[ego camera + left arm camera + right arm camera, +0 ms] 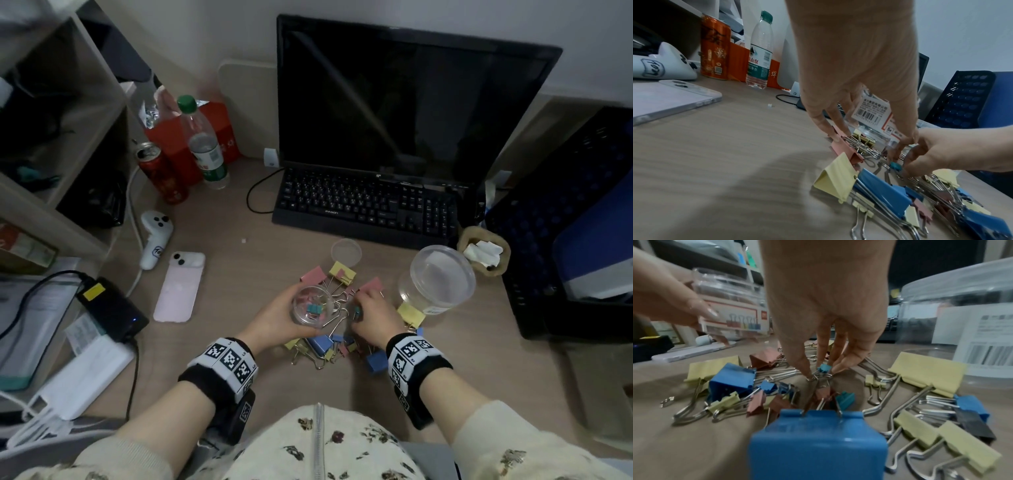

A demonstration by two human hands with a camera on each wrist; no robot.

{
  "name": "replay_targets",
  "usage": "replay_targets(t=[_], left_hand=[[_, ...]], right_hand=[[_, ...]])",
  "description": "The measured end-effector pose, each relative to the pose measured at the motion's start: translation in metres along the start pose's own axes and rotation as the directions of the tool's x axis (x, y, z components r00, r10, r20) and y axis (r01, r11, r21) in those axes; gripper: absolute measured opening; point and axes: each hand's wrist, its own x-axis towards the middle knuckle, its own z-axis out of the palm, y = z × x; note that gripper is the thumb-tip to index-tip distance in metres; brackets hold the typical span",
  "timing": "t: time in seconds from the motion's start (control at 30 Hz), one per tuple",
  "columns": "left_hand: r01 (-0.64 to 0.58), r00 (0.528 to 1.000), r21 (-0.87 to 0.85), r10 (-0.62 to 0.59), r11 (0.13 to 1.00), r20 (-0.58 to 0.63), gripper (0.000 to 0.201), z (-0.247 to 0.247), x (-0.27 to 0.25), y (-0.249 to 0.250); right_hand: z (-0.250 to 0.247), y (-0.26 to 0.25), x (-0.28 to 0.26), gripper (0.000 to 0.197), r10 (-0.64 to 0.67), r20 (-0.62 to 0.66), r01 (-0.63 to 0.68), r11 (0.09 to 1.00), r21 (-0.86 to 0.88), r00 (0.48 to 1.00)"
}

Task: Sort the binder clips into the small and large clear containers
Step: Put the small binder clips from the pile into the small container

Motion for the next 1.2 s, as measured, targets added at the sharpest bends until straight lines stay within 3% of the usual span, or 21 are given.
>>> replay_targets(t=[0.3,0.5,0.7,0.8,0.9,1.1,1.2], left_hand=[[0.038,0.999,0.022,-0.038,0.999,-0.034,0.083,-0.004,-0.009,-0.006],[0.038,0.999,0.008,-0.038,0.999,-0.031,0.081,-0.002,-0.007,-0.007],[0.024,1.000,-0.011,-0.024,1.000,-0.008,0.087,0.004,-0.002,-0.002],[0.024,1.000,-0.009,-0.024,1.000,-0.002,0.086,0.008,0.002,-0.001],[0.019,1.000,-0.028,-0.019,0.999,0.015,0.087,0.009,0.005,0.005],[0.023,0.999,0.004,-0.023,1.000,0.025,0.092,0.004,0.010,0.005],[0.033,0.999,-0.003,-0.033,0.999,0.019,0.092,-0.001,0.014,0.002]], right_hand=[[0.002,0.000,0.000,0.032,-0.029,-0.036,0.030,0.999,0.012,0.999],[-0.010,0.006,-0.004,0.014,-0.016,-0.205,0.041,0.992,0.119,0.979],[-0.038,-0.017,-0.015,0.008,-0.147,-0.359,0.287,0.881,0.376,0.922],[-0.046,-0.030,-0.022,0.008,-0.264,-0.314,0.381,0.826,0.414,0.912],[-0.047,-0.035,-0.024,0.010,-0.355,-0.206,0.409,0.833,0.372,0.912],[-0.049,-0.020,-0.011,0.017,-0.182,-0.298,0.297,0.864,0.406,0.937],[-0.045,-0.014,0.002,0.021,-0.108,-0.282,0.212,0.904,0.370,0.953]])
